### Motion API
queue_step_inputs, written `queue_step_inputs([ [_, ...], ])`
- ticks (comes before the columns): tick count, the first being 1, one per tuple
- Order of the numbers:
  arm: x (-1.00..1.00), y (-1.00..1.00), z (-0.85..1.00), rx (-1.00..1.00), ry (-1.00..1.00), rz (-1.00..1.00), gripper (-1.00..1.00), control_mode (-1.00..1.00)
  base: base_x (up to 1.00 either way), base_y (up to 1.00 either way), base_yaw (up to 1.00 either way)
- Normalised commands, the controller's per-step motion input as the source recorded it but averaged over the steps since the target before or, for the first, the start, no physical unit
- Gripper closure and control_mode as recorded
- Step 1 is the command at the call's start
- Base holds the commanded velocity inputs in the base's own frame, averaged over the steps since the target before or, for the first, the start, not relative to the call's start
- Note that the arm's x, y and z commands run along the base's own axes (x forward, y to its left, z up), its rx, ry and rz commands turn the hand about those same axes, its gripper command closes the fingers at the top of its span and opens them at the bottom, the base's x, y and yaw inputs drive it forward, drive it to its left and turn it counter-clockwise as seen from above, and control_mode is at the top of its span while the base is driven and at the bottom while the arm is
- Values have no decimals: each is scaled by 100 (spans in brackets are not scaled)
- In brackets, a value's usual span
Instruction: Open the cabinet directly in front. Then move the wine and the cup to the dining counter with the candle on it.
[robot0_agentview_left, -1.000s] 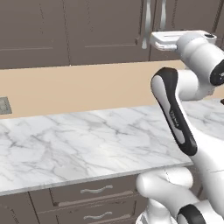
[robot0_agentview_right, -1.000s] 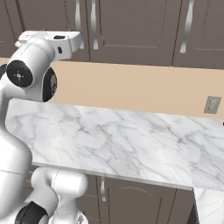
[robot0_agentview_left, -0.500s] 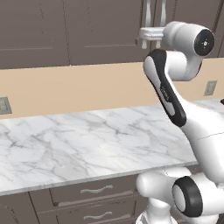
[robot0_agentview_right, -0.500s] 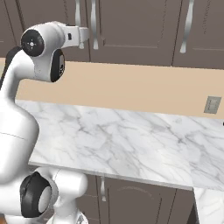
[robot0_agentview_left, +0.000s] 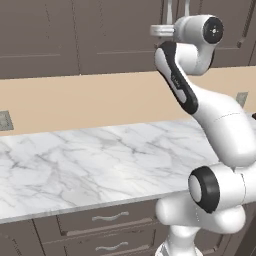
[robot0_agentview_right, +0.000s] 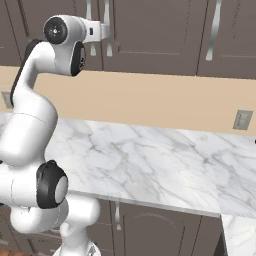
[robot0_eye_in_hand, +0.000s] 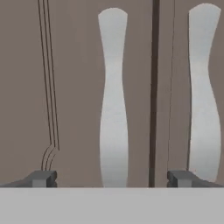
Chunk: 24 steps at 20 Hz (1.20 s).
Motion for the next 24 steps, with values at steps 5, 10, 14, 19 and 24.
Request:
queue_step_inputs([
  [5, 76, 0, -41, 0, -2, 0, -100, -100, 0, 0, 0],
  [10, 94, 0, -26, 0, 0, 0, -100, -100, 0, 0, 0],
  [14, 50, 0, -7, 0, 0, 0, 100, -100, 0, 0, 0],
  [19, 0, 0, 0, 0, 0, 0, 100, -100, 0, 0, 0],
  [24, -34, 3, 3, 0, -8, 0, 100, -100, 0, 0, 0],
])
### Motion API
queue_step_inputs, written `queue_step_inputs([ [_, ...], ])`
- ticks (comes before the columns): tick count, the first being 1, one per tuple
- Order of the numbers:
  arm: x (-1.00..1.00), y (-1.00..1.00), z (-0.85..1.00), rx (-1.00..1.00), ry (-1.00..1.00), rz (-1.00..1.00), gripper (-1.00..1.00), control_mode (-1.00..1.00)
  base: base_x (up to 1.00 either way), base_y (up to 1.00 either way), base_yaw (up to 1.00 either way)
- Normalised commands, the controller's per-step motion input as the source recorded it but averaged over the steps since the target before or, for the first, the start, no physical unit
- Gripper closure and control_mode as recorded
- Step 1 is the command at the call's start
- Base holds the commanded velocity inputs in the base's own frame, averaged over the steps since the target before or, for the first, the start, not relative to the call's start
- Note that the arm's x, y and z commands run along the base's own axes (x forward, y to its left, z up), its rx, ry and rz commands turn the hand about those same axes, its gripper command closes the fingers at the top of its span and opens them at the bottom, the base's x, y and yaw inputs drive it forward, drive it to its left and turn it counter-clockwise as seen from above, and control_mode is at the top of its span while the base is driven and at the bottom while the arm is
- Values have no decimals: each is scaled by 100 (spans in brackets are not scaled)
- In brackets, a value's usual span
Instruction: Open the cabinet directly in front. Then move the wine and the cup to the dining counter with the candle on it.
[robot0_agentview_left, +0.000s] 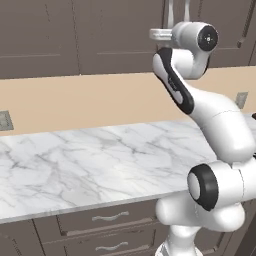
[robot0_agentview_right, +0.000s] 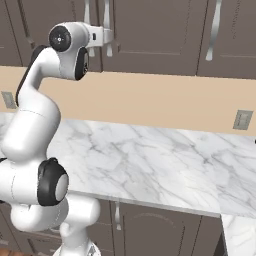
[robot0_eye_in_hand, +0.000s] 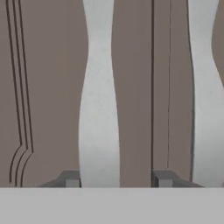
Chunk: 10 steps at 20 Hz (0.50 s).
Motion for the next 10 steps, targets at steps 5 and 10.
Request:
queue_step_inputs([
  [5, -86, 51, 24, 0, -16, 0, 100, -100, 0, 0, 0],
  [10, -100, 80, 37, 0, -11, -7, 100, -100, 0, 0, 0],
])
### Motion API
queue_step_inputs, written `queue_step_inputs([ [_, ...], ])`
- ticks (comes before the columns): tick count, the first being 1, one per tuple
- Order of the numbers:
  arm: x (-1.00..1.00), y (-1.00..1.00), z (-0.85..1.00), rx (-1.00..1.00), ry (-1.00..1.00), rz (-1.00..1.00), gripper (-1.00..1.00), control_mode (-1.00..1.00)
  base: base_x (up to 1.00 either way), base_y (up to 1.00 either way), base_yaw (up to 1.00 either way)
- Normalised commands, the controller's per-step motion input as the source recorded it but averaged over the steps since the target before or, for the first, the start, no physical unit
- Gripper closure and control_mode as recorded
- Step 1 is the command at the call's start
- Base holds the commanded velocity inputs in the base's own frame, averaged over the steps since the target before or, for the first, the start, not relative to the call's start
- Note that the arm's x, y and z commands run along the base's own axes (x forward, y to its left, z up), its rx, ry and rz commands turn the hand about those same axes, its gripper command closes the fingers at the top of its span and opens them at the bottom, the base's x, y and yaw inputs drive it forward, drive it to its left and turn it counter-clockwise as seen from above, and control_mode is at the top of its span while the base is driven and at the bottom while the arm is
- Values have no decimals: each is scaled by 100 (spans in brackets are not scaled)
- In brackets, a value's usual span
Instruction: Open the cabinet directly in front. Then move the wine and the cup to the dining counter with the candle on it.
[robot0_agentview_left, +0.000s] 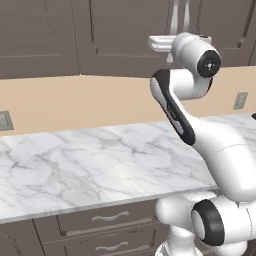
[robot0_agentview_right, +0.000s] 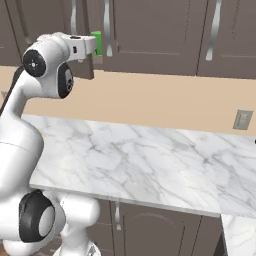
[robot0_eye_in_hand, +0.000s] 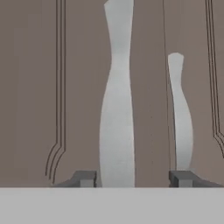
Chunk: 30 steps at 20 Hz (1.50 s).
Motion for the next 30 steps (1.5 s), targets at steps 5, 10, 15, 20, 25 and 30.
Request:
queue_step_inputs([
  [5, -100, 87, 38, 0, -8, -11, 100, -100, 0, 0, 0],
  [10, -100, 99, 37, -2, -1, -13, 100, -100, 0, 0, 0],
  [15, -100, 100, 21, -2, 0, -11, 100, -100, 0, 0, 0],
  [20, -87, 100, 3, -3, 0, -9, 100, -100, 0, 0, 0],
  [25, -26, 46, 1, -4, 0, -3, -100, -100, 0, 0, 0],
  [30, -12, -91, 0, 31, -1, 2, -100, -100, 0, 0, 0],
])
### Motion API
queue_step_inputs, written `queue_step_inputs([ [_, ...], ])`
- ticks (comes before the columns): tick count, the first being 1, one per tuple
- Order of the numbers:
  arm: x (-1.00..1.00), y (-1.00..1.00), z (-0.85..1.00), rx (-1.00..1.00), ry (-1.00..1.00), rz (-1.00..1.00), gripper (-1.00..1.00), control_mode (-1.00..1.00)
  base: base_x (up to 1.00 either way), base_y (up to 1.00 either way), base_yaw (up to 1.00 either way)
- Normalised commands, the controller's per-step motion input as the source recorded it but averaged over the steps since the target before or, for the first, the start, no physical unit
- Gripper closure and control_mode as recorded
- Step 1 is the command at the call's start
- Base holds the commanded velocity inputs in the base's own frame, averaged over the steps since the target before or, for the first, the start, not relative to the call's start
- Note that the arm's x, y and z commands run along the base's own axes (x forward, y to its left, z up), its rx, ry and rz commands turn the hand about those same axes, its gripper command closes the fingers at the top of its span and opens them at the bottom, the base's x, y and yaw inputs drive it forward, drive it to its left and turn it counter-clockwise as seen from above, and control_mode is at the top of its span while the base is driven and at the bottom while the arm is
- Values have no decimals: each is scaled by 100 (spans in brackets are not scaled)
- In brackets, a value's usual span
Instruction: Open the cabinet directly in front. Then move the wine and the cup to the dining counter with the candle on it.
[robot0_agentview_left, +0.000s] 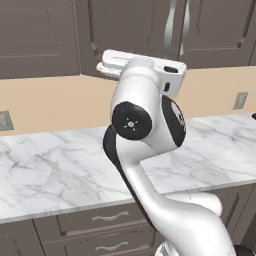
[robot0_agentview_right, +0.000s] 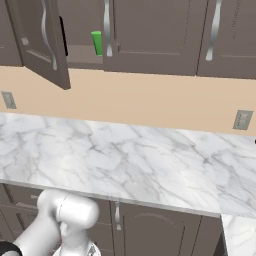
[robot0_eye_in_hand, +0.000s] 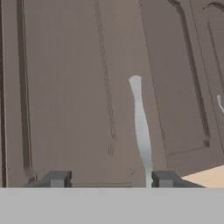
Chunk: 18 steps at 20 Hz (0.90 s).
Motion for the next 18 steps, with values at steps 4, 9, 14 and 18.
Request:
queue_step_inputs([
  [4, -4, -100, 0, 40, 0, 6, -100, -100, 0, 0, 0],
  [9, 0, -100, 0, 37, -2, 12, -100, -100, 0, 0, 0],
  [14, 0, -100, 0, 37, 0, 18, -100, -100, 0, 0, 0],
  [18, 3, -100, 0, 30, 4, 27, -100, -100, 0, 0, 0],
])
